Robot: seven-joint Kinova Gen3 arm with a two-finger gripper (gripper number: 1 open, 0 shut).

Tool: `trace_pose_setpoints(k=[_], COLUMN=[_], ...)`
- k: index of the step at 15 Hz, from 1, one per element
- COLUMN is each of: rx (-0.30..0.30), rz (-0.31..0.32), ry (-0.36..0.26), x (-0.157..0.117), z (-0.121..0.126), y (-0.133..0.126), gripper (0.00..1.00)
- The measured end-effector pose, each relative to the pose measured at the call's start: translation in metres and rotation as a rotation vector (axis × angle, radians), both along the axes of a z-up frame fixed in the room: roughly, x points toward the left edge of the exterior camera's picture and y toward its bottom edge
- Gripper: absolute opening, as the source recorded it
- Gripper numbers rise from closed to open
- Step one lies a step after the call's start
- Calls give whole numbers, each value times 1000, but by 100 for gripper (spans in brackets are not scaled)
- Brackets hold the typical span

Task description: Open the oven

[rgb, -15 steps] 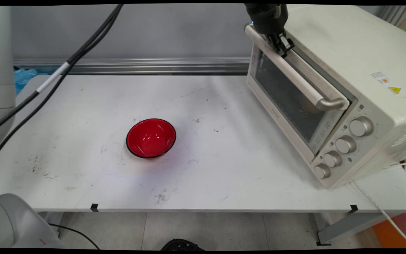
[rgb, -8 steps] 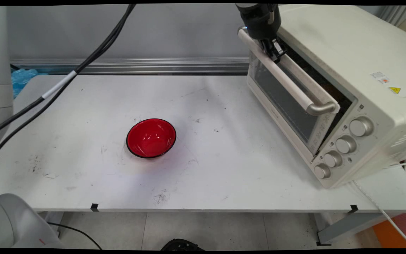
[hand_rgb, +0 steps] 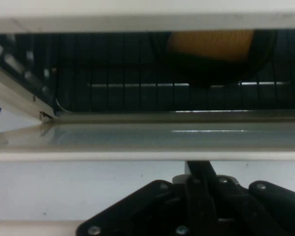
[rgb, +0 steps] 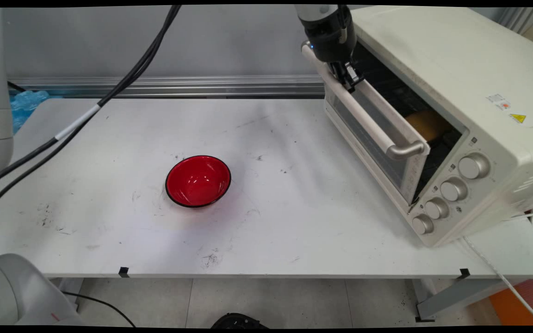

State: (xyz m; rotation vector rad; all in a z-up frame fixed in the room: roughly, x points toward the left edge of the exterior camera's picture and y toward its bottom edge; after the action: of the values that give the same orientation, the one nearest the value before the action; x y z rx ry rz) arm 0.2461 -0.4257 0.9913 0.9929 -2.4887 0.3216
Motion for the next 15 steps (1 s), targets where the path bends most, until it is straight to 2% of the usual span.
trace_pose_setpoints(k=[15], rx=[24], rz=[-17], ry=[0], x=[37], z=[-37], y=[18], gripper=[0])
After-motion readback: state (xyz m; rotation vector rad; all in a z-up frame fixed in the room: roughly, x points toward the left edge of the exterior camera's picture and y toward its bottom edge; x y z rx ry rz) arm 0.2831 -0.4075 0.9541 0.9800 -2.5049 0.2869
